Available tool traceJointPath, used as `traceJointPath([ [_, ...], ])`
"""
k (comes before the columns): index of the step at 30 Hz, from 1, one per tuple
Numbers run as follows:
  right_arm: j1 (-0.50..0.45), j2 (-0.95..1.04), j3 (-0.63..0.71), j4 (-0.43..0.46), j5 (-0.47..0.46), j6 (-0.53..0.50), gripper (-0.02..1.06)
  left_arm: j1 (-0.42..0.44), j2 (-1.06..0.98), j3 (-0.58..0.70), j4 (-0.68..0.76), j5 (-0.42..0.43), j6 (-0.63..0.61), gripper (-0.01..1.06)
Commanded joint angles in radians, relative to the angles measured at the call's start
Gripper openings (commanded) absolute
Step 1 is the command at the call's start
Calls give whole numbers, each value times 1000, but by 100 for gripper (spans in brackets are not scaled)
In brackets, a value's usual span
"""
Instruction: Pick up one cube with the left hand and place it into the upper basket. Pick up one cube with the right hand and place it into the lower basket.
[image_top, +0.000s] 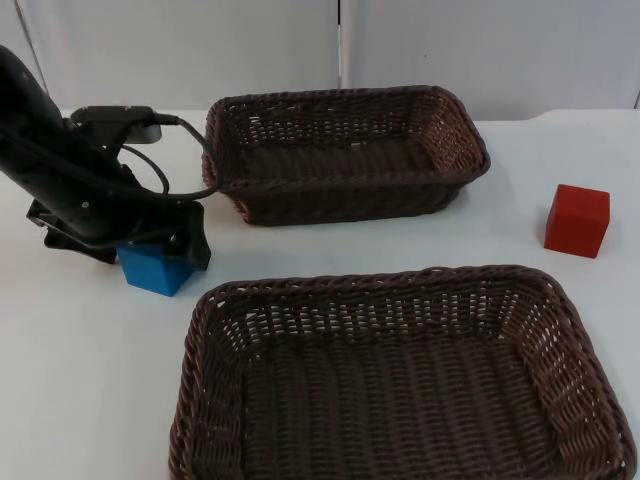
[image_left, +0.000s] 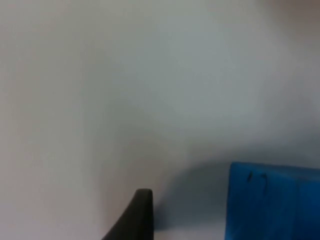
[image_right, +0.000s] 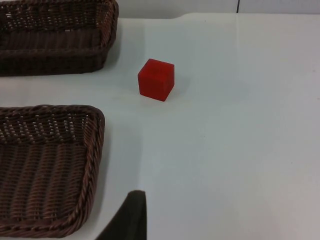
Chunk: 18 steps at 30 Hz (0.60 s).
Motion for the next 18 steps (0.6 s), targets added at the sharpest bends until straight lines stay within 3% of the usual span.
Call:
traceJointPath([
  [1,2,-5,0,0,-3,-8,105,-7,-1,-5,-8,-5,3,99],
  [4,2,-5,0,0,-3,-8,105,-7,-1,-5,-13,-5,3,79],
  [5,2,-5,0,0,-3,-8,105,-7,-1,-5,-13,-5,3,79],
  [9,2,-5,0,0,-3,-8,105,-7,-1,-5,-22,19,0,38],
  [10,2,-5,0,0,-3,-8,105,-7,-1,-5,-22,19,0,38],
  [13,2,-5,0,0,-3,-8,105,-7,-18,-5,-19,53,-12,6],
  [15,2,-5,0,0,-3,-8,105,-7,-34,-5,-13,66,-12,0],
  [18,2,-5,0,0,-3,-8,105,-7,-88,-5,-13,87,-15,0],
])
